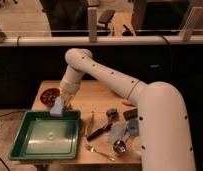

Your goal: Place sponge in tray

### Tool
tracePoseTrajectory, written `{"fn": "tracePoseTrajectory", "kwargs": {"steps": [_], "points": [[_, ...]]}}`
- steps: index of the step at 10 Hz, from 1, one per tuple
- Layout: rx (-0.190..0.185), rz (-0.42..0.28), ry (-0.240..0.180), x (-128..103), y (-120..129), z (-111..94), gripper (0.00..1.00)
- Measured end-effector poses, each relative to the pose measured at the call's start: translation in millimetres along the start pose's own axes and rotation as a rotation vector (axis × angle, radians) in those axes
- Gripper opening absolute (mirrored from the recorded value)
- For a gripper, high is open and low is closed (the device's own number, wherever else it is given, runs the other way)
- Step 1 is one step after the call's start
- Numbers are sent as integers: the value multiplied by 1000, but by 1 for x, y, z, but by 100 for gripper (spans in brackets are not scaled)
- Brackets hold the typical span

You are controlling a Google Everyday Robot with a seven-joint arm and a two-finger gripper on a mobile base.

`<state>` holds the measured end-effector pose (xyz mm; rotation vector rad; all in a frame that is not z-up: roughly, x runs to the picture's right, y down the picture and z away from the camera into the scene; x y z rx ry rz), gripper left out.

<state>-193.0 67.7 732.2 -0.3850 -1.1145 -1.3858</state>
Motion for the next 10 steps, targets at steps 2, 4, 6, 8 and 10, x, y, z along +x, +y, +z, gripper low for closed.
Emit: {"fn": "tracePoseTrajectory", "kwargs": {"steps": [2,4,6,8,10], "points": [[-28,-41,-17,-15,-5,9,3],[-52,-72,-34,-24,-11,19,3],[-82,-97,-54,-33,-13,28,3],[-104,-114,-67,-40,-15,37,3],[-130,-130,-78,-46,-19,48,3]]}}
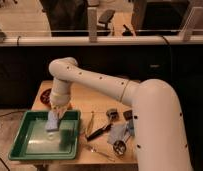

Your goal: Place sponge in tray

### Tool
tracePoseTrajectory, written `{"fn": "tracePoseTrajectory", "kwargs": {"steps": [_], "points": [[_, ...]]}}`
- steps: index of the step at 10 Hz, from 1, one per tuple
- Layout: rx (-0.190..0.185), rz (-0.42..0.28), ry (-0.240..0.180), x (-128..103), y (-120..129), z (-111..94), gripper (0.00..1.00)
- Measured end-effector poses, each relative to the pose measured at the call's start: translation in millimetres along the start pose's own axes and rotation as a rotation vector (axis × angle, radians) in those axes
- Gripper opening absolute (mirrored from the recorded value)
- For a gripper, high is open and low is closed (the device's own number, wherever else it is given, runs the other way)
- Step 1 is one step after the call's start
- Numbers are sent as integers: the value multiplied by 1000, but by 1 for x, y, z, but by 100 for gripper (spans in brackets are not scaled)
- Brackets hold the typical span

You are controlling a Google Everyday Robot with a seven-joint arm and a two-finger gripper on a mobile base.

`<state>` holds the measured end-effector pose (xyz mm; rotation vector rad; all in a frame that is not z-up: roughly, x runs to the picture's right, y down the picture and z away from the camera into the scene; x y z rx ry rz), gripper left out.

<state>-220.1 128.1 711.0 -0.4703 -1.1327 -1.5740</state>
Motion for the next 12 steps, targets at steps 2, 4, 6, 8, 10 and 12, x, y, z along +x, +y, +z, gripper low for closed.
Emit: {"fn": "tracePoseTrajectory", "kwargs": {"steps": [2,4,6,8,10,12], "points": [[-23,-12,-4,-2,-4,11,3],[-32,-17,-12,-1,-5,18,3],[-41,-18,-28,0,-6,26,3],[-43,-15,-40,3,-5,29,3],[-42,-17,-47,5,-5,31,3],[-42,-17,-51,6,-5,31,5]]}}
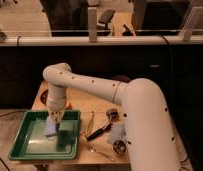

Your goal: Place sponge in tray

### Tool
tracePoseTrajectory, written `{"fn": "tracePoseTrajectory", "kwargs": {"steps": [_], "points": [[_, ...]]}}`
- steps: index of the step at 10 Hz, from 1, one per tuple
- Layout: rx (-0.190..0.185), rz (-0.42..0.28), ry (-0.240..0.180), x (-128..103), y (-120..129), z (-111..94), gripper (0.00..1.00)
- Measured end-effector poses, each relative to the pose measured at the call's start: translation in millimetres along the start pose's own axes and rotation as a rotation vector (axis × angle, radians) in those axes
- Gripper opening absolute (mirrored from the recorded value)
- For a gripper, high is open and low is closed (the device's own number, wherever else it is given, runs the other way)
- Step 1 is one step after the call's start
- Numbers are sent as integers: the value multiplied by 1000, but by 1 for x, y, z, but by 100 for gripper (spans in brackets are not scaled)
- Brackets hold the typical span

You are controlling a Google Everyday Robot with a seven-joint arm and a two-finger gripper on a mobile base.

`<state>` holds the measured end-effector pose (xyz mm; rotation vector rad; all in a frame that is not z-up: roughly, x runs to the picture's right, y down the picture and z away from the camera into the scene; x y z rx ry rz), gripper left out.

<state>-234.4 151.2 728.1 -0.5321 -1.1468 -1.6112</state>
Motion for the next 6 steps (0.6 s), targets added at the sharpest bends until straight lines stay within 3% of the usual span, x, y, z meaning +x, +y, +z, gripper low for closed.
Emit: {"fn": "tracePoseTrajectory", "kwargs": {"steps": [6], "points": [[-13,-22,-12,0,-1,1,62]]}}
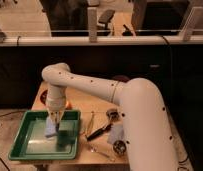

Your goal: Place sponge in tray

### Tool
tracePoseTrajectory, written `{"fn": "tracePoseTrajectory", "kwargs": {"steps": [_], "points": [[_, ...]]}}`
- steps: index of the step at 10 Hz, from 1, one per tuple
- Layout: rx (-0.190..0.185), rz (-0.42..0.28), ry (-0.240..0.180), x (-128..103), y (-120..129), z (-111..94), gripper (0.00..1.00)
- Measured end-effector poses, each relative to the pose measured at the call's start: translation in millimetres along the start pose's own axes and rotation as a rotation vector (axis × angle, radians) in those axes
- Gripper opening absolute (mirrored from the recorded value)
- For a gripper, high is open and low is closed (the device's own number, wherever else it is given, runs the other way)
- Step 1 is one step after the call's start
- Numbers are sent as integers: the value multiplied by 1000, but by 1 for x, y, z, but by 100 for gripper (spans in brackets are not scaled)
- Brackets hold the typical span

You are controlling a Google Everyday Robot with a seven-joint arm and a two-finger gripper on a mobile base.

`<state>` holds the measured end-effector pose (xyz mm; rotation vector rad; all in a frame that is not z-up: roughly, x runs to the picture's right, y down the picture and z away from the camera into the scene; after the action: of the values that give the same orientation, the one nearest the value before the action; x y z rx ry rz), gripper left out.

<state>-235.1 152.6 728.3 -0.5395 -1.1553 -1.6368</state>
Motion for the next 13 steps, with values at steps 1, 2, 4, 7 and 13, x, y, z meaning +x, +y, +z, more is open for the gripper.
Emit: {"fn": "tracePoseTrajectory", "kwargs": {"steps": [1,2,4,7,13], "points": [[0,-2,-2,0,0,0,73],[-1,-3,-3,0,1,0,79],[-2,-5,-8,0,1,1,80],[-4,-10,-13,0,1,1,80],[-3,-21,-17,-2,3,-1,80]]}}
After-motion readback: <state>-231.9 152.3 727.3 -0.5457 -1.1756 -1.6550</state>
